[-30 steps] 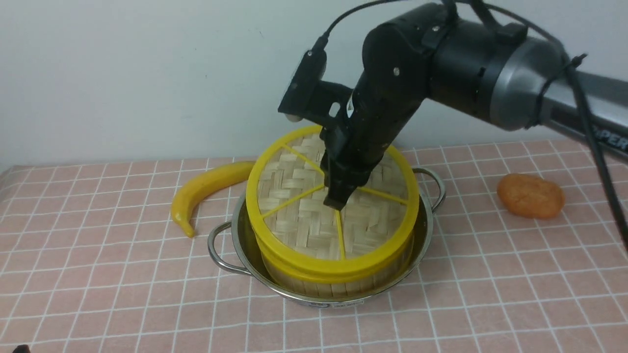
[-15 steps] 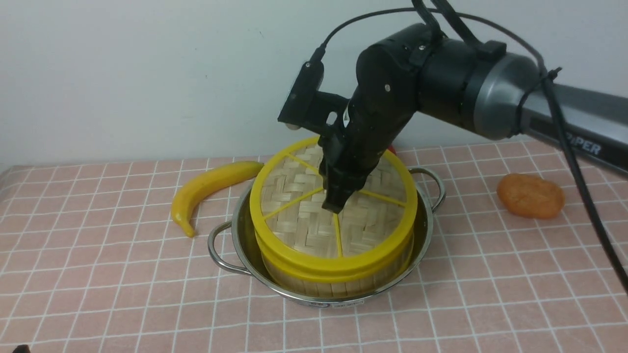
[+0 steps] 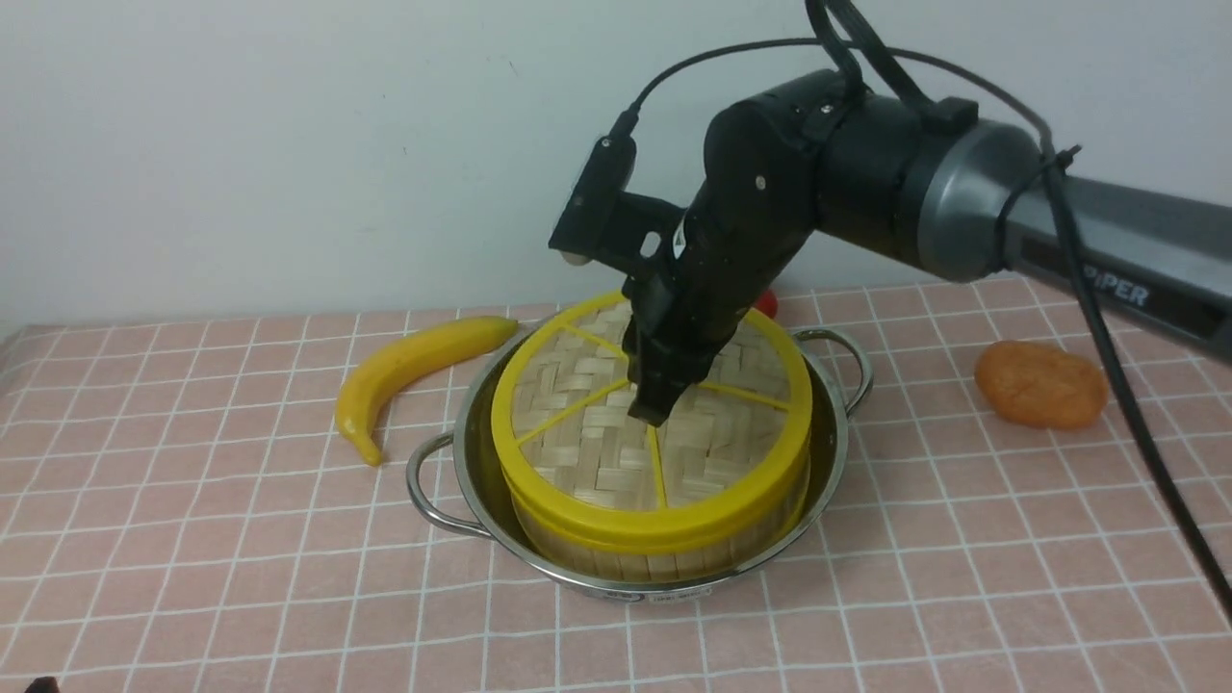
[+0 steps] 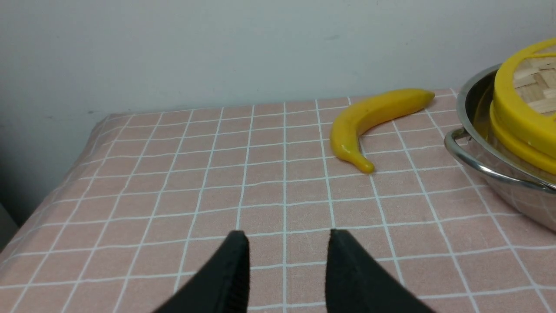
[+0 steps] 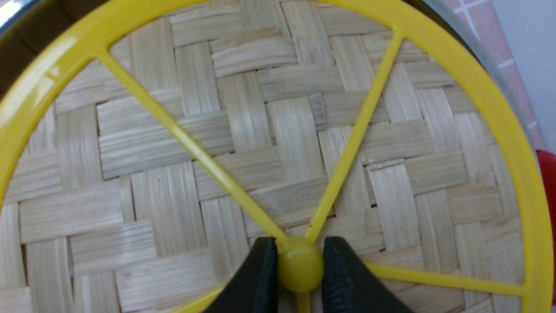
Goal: Place the steamer in the pot on the pink tablecloth, and put the lid on the steamer.
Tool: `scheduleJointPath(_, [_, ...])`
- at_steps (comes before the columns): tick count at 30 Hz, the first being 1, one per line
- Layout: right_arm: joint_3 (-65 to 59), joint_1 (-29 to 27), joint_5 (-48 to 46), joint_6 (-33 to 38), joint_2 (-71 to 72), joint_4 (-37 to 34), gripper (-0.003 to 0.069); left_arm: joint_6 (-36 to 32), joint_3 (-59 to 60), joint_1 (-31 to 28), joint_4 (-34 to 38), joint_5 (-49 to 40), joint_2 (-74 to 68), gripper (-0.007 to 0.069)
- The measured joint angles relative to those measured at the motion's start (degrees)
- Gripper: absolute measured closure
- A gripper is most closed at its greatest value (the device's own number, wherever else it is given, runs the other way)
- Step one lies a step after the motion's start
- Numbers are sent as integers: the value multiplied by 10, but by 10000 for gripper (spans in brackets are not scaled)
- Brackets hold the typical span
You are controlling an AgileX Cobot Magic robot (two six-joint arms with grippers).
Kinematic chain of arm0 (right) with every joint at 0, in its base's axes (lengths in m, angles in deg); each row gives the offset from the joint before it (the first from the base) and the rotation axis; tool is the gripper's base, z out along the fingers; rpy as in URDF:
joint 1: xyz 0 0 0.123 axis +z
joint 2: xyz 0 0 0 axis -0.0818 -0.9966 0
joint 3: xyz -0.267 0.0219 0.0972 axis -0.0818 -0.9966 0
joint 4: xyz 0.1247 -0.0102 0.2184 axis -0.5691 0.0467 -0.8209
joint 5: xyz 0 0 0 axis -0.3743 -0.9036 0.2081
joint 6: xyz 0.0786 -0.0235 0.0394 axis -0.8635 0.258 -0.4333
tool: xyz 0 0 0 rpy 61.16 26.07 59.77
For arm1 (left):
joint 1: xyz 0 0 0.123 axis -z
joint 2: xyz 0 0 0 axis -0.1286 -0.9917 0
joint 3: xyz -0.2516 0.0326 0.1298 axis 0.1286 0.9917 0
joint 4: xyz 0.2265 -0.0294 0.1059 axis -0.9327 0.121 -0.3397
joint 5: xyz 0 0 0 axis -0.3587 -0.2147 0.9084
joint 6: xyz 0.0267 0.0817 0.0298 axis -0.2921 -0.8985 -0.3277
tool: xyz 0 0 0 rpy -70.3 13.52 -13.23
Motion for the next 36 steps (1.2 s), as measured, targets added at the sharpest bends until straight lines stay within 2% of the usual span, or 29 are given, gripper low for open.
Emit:
scheduleJointPath(13, [1,-17,16,-11,-15,-23,511,0,0,0,0,0,0,382])
scheduleJointPath(16, [2,-19,15,-13,-15,-30,479,0,0,0,0,0,0,382])
scheduleJointPath(18, [2,-22,14,-20,-13,-33,399,0,0,0,0,0,0,382])
scheduleJointPath(21, [1,-22,16,-49,-3,-33,362,0,0,0,0,0,0,382])
scheduleJointPath(23, [0,-22,20,-68,12,-33,403,0,0,0,0,0,0,382])
scheduleJointPath(28, [0,-22,29,-85,77,-33,659,0,0,0,0,0,0,382])
scheduleJointPath(33, [0,-22,29,-113,121,-44,673,0,0,0,0,0,0,382])
scheduleJointPath(36, [0,-22,29,-137,143,-76,673,0,0,0,0,0,0,382])
